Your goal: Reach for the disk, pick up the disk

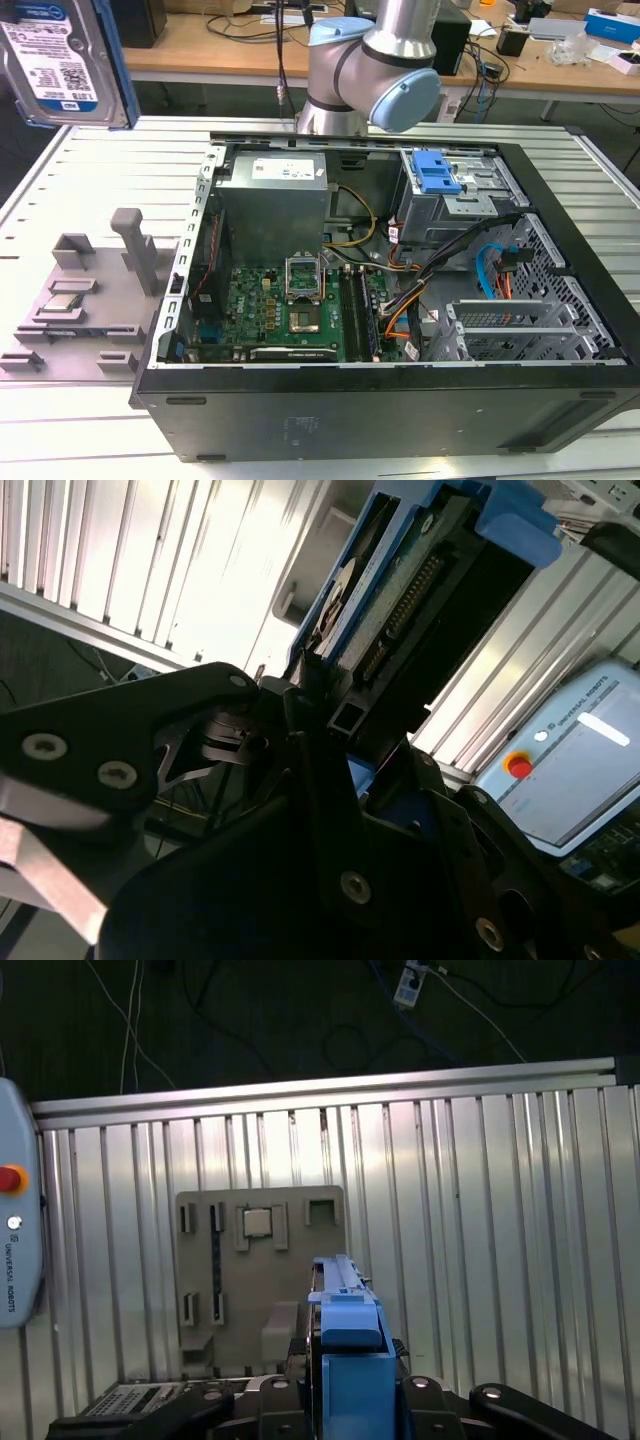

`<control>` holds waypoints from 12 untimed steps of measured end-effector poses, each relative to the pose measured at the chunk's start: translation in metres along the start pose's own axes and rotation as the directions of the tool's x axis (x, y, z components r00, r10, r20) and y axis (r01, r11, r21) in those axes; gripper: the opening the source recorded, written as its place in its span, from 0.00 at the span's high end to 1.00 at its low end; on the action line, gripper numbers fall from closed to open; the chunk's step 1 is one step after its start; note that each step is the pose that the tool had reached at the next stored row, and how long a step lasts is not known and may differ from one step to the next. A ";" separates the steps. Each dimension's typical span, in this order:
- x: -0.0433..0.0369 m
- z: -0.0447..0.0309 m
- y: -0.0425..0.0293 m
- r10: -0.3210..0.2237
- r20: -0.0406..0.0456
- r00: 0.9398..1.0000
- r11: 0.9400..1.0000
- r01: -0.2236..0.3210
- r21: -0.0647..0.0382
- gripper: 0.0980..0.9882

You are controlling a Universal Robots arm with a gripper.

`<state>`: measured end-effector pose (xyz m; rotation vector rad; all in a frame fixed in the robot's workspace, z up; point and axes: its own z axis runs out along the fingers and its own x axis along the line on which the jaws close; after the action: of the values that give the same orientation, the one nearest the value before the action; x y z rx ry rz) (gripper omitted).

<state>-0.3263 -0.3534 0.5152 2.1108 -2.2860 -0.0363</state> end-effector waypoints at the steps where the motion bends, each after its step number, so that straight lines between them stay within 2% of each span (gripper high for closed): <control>1: -0.0004 -0.0001 -0.0049 0.000 0.000 1.000 1.000 0.000 0.000 0.70; 7: -0.0024 -0.0011 -0.0306 0.000 0.000 1.000 1.000 0.000 0.000 0.70; 10: -0.0038 -0.0018 -0.0476 0.000 0.000 1.000 1.000 0.000 0.000 0.70; 12: -0.0045 -0.0020 -0.0563 0.000 0.000 1.000 1.000 0.000 0.000 0.70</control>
<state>-0.2698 -0.3533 0.5151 2.1111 -2.2860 -0.0364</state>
